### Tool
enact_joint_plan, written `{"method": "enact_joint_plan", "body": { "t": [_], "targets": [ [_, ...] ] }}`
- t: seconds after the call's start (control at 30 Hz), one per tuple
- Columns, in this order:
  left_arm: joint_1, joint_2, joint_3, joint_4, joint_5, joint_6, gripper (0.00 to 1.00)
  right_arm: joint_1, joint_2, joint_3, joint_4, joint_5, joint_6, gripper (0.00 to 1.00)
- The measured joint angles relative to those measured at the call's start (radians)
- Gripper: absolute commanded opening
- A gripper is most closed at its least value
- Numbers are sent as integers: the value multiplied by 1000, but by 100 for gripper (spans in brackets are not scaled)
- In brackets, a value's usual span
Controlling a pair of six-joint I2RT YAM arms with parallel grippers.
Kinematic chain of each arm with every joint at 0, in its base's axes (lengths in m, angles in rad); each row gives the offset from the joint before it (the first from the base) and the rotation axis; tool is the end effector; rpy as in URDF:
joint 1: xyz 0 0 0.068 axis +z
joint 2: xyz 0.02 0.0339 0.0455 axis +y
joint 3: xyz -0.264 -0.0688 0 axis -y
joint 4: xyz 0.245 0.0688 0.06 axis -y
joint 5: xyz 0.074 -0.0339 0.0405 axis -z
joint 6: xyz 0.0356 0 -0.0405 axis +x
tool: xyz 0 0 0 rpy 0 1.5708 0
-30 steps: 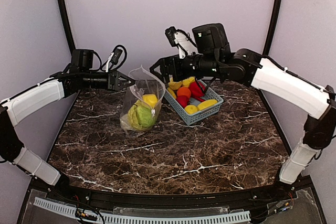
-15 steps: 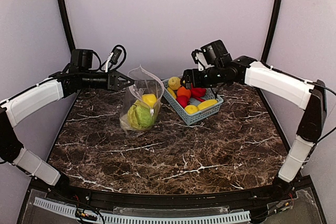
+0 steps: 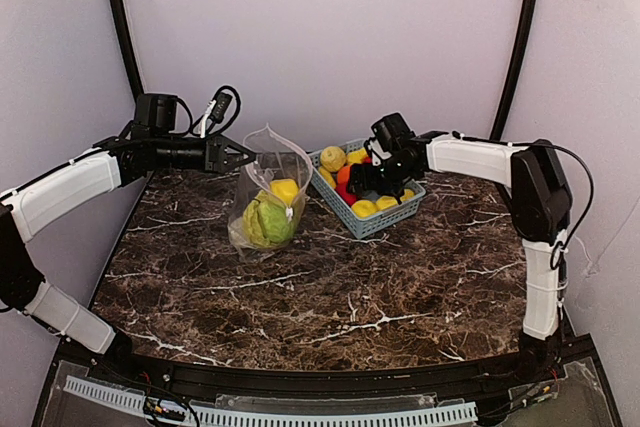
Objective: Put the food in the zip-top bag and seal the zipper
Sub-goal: Pick up the fake vegetable from the bin.
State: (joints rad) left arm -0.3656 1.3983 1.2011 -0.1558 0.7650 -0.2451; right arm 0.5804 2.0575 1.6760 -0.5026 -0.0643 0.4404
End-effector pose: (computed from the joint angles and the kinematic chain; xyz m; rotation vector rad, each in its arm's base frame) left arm 0.2903 -0.1375 0.3500 0.6508 1.8769 -1.1348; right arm 0.3856 0.2556 0.2266 -0.2056 2.5168 0.5119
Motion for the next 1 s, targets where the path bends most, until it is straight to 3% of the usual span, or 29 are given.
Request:
{"method": "enact_joint_plan", "body": {
  "t": [0.3, 0.77, 1.0],
  "targets": [
    [0, 1, 0, -2, 0, 3, 1, -43, 151, 110, 43, -102, 25, 81],
    [0, 2, 0, -3, 0, 3, 1, -56, 248, 200, 69, -182, 48, 80],
    [0, 4, 0, -3, 0, 3, 1, -57, 252, 208, 67, -185, 56, 68]
  ]
}}
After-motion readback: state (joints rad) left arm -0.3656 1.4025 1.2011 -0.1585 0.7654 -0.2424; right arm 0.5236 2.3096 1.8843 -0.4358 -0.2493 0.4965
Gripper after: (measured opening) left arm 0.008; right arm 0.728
